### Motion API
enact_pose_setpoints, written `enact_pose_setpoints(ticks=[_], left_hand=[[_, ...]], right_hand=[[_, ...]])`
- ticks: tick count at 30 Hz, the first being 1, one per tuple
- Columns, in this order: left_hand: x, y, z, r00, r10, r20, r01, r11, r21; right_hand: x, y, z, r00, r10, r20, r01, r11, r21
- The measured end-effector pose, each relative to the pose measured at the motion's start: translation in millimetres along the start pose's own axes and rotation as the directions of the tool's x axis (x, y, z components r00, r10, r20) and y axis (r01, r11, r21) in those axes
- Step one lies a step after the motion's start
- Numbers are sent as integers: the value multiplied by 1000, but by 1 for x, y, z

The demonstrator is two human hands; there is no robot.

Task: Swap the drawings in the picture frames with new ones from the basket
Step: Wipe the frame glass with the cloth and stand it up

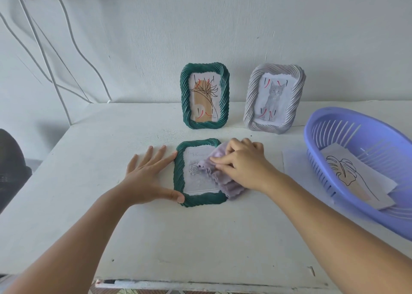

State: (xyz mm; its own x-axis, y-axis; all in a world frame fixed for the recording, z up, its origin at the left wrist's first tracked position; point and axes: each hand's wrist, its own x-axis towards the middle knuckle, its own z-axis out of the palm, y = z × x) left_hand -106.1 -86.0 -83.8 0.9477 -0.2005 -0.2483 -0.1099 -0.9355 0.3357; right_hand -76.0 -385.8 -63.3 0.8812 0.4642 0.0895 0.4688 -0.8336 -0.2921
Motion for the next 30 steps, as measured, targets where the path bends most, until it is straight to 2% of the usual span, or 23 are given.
enact_pose_setpoints(ticks=[3, 7, 9, 15, 19, 25, 28, 30], left_hand=[[1, 0, 0, 1000, 2, 2, -2, 1000, 7], [1, -1, 0, 1000, 4, 2, -4, 1000, 8], [2, -1, 1, 1000, 7, -3, -7, 1000, 8], [0, 1, -1, 1000, 4, -1, -4, 1000, 11], [-1, 1, -1, 1000, 2, -2, -2, 1000, 7], [-7, 11, -14, 999, -24, 39, 27, 998, -63], [-11, 16, -25, 997, -59, -58, 45, 977, -209], [-8, 27, -30, 986, -56, -160, 5, 953, -302]], right_hand=[[7, -21, 13, 998, 30, -57, -29, 999, 31], [-12, -20, 15, 986, -152, 71, 141, 979, 146], [-22, -5, 9, 977, -189, 99, 173, 973, 151], [-3, 1, 5, 999, 10, -43, -6, 995, 100], [-7, -12, 21, 996, -70, -53, 77, 986, 147], [-15, -7, 17, 995, -87, -45, 92, 988, 122], [-20, -3, 17, 992, 5, -125, 15, 988, 155], [-23, 5, 19, 988, 89, -129, -68, 985, 160]])
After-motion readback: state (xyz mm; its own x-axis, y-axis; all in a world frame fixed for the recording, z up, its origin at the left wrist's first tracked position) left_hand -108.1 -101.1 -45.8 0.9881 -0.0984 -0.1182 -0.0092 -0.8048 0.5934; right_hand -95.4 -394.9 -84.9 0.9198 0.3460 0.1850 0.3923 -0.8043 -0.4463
